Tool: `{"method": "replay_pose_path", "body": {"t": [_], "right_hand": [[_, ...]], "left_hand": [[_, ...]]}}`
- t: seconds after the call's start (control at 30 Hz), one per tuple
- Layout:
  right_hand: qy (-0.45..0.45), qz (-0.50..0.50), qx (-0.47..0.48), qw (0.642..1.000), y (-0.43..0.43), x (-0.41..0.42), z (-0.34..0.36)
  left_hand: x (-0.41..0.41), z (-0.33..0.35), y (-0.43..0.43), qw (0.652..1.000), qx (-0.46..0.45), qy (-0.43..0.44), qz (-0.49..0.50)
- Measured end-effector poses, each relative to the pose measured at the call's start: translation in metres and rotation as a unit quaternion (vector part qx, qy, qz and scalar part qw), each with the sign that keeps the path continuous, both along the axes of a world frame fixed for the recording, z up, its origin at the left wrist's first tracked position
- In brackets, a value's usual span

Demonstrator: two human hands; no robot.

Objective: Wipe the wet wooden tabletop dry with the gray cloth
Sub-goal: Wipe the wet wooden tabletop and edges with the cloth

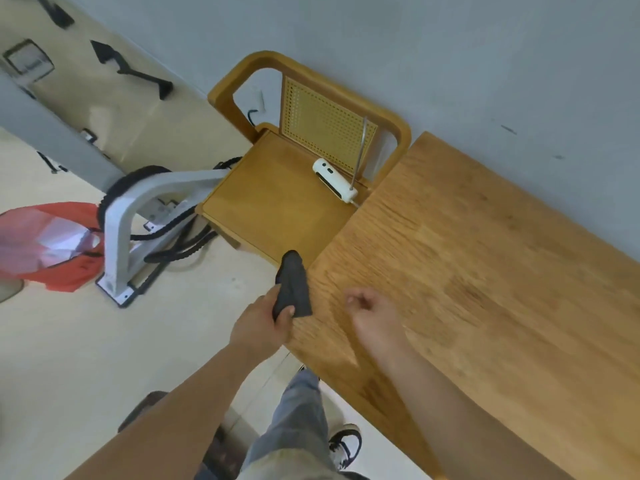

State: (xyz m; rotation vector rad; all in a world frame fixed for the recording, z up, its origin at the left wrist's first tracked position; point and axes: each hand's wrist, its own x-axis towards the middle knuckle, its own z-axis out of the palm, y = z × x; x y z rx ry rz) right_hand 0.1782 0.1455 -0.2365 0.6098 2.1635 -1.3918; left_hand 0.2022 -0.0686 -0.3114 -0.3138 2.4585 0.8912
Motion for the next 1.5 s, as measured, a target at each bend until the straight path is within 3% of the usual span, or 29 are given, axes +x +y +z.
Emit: {"method": "replay_pose_path", "body": {"t": [0.27,0.47,0.63,0.77,0.87,1.13,1.3,1.4,1.5], "right_hand": [[-0.005,0.093,-0.006,0.996,0.011,0.062,0.015],[0.009,0.079,0.034,0.996,0.044,0.049,0.021],[0.013,0.101,0.094,0.990,0.060,-0.007,0.017],[0.031,0.158,0.201,0.966,0.079,-0.080,0.017],[-0.003,0.167,0.259,0.951,0.102,-0.132,0.011],[-0.047,0.124,0.305,0.943,0.149,-0.217,-0.006],[-0.032,0.078,0.352,0.932,0.194,-0.246,-0.014],[-0.072,0.146,0.404,0.900,0.201,-0.254,-0.016],[-0.103,0.166,0.387,0.901,0.204,-0.262,-0.022]], "left_hand": [[0.032,0.016,-0.013,0.990,0.075,-0.061,0.103],[-0.038,0.019,0.018,0.997,-0.022,-0.074,-0.003],[-0.068,0.011,0.047,0.999,-0.004,-0.041,-0.006],[-0.089,-0.008,0.043,0.998,0.005,-0.059,-0.030],[-0.119,-0.013,0.058,0.997,0.004,-0.062,-0.048],[-0.223,-0.008,0.124,0.995,0.018,-0.054,-0.083],[-0.288,-0.007,0.166,0.990,-0.030,-0.041,-0.129],[-0.320,-0.008,0.184,0.985,-0.067,-0.014,-0.157],[-0.350,-0.013,0.200,0.983,-0.065,0.008,-0.170]]}}
